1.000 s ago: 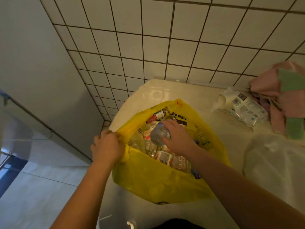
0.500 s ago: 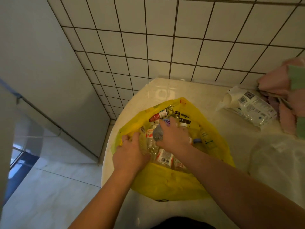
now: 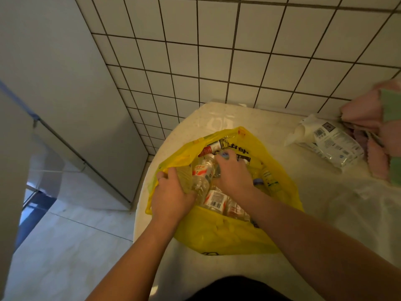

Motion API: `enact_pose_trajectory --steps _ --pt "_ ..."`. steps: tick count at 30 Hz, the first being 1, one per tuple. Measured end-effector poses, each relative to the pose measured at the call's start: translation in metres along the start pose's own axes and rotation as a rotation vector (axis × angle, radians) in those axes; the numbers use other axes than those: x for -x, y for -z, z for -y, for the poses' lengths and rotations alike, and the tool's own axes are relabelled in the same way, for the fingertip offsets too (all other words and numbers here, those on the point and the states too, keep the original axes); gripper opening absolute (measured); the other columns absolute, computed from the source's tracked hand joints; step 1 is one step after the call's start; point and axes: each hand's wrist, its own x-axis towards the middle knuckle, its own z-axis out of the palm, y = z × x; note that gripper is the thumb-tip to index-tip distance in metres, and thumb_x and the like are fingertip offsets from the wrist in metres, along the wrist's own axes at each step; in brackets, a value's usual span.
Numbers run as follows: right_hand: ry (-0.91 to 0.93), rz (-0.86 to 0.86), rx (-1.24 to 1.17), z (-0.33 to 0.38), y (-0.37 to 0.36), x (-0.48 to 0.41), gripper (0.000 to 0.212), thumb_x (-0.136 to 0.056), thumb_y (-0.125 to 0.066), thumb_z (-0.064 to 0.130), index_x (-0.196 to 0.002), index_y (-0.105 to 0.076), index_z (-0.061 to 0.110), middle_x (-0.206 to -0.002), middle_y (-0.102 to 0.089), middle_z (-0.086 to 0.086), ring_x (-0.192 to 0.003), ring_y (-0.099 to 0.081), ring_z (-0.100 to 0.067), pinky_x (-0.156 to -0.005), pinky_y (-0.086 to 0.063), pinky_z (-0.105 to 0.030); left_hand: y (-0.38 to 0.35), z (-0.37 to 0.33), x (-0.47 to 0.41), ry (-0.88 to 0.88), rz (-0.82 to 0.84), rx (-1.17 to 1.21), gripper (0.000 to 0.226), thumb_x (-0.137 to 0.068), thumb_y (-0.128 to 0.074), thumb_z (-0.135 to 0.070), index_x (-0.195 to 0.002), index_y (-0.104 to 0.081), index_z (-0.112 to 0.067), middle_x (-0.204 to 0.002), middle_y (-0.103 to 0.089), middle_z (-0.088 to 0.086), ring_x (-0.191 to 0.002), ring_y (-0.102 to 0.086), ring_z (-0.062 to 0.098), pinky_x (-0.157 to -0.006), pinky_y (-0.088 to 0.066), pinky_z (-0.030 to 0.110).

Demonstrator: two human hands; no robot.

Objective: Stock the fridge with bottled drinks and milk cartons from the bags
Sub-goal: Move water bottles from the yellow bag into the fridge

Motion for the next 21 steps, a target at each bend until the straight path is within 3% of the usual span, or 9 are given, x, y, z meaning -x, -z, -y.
enact_pose_trajectory --steps 5,9,12,13,15,19,21 --pt "-0.023 -0.123 -0.237 -0.009 0.017 0.018 0.050 -0.081 -0.071 0.030 -0.125 -0.049 0.031 -0.138 -0.035 -0.002 -0.122 -0.042 -0.032 -0.090 -0.050 -0.038 0.020 -0.001 0.001 0.050 -0.088 0.164 0.081 -0.078 -0.070 -0.060 -0.136 -0.037 -0.013 -0.139 -0.040 0.008 -0.108 -0.058 0.031 -0.077 -0.047 0.036" --pt "-0.021 -0.316 -0.450 -0.014 0.034 0.036 0.047 -0.074 -0.071 0.021 -0.117 -0.056 0.029 -0.125 -0.044 0.000 -0.109 -0.051 -0.024 -0.087 -0.051 -0.034 0.047 -0.001 0.005 0.041 -0.221 0.272 0.073 -0.078 -0.071 -0.050 -0.137 -0.043 -0.019 -0.132 -0.050 0.003 -0.111 -0.057 0.030 -0.082 -0.046 0.037" --pt "-0.057 -0.393 -0.611 -0.016 0.053 0.055 0.045 -0.075 -0.071 0.015 -0.118 -0.058 0.024 -0.120 -0.047 0.002 -0.101 -0.052 -0.013 -0.073 -0.040 -0.006 0.065 -0.006 0.012 -0.017 -0.289 0.359 0.066 -0.075 -0.071 -0.048 -0.132 -0.048 -0.024 -0.123 -0.055 -0.003 -0.102 -0.056 0.019 -0.080 -0.040 0.030" --pt "-0.085 -0.421 -0.668 -0.017 0.059 0.063 0.044 -0.077 -0.070 0.014 -0.118 -0.058 0.024 -0.118 -0.049 0.004 -0.099 -0.052 -0.010 -0.069 -0.038 -0.003 0.070 -0.008 0.015 -0.035 -0.302 0.368 0.065 -0.075 -0.071 -0.048 -0.131 -0.049 -0.025 -0.119 -0.055 -0.006 -0.099 -0.053 0.015 -0.080 -0.039 0.030" --pt "-0.146 -0.495 -0.812 -0.018 0.067 0.077 0.038 -0.080 -0.069 0.013 -0.115 -0.058 0.026 -0.114 -0.054 0.004 -0.094 -0.055 -0.007 -0.068 -0.040 -0.005 0.079 -0.011 0.022 -0.045 -0.337 0.393 0.063 -0.076 -0.071 -0.046 -0.131 -0.049 -0.025 -0.116 -0.054 -0.009 -0.096 -0.050 0.011 -0.079 -0.039 0.029" --pt "-0.366 -0.494 -1.312 -0.023 0.077 0.105 0.029 -0.087 -0.066 0.016 -0.116 -0.060 0.019 -0.110 -0.062 -0.003 -0.088 -0.065 -0.010 -0.065 -0.058 -0.029 0.093 -0.009 0.037 -0.017 -0.399 0.538 0.049 -0.080 -0.070 -0.045 -0.120 -0.051 -0.025 -0.107 -0.060 -0.008 -0.092 -0.058 0.012 -0.078 -0.048 0.033" --pt "-0.352 -0.372 -1.453 -0.034 0.076 0.123 0.034 -0.093 -0.063 0.009 -0.126 -0.054 0.008 -0.106 -0.059 0.001 -0.080 -0.067 0.000 -0.063 -0.056 -0.017 0.098 -0.008 0.045 0.031 -0.395 0.666 0.046 -0.079 -0.070 -0.048 -0.114 -0.051 -0.026 -0.100 -0.060 -0.011 -0.089 -0.062 0.011 -0.079 -0.055 0.040"
